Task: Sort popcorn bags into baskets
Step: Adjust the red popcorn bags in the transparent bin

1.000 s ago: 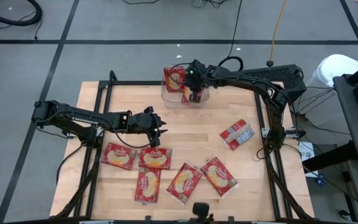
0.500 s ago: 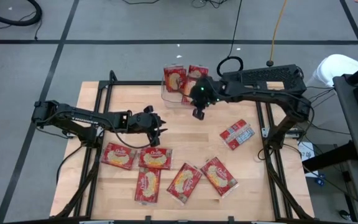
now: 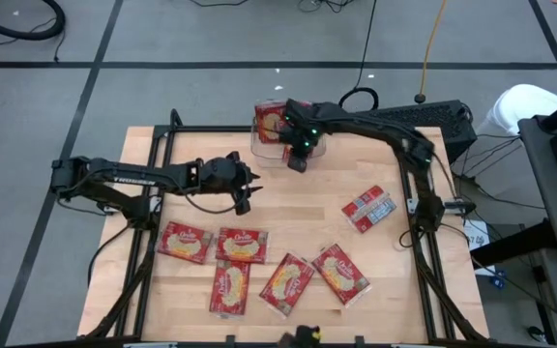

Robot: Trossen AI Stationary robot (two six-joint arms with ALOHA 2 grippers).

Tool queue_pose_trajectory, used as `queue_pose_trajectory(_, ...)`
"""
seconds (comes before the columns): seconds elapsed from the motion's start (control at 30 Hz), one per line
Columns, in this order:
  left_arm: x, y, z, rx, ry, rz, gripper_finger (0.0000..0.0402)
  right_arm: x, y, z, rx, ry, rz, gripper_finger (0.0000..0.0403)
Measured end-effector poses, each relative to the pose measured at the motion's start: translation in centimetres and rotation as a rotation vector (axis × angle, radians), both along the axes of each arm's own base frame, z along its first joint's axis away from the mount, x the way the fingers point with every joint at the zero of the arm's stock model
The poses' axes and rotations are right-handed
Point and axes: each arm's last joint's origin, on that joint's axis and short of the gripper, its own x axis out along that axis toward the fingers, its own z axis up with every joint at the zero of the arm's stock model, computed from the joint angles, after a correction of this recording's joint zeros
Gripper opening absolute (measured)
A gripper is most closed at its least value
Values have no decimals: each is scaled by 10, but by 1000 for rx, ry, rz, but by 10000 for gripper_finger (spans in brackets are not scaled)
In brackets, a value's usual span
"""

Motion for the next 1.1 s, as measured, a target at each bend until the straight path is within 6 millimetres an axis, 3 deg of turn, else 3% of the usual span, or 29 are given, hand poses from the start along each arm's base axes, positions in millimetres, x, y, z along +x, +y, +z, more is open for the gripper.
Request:
queue_pose_trajectory(0.13, 3, 8, -10, -23, 35, 8, 157, 9, -18, -13, 45, 63, 4, 4)
queue_pose_trajectory(0.27, 9, 13, -22, -33, 65, 21, 156, 18, -23, -22, 60, 98, 28, 4)
queue_pose_trajectory(0.4, 15, 17, -29, -10, 63, 18, 156, 21, -25, -17, 38, 88, 47, 4)
queue_pose_trajectory(0.67, 14, 29, -29, 39, 65, 24, 156, 1, -20, 50, -209, 33, 43, 4)
queue_pose_trajectory(0.83, 11, 38, -27, 55, 64, 50, 156, -17, -19, 65, -258, 23, 19, 4)
queue_pose_trajectory(1.1, 7, 52, -27, 67, 69, 65, 156, -29, -25, 32, -273, 5, -12, 4)
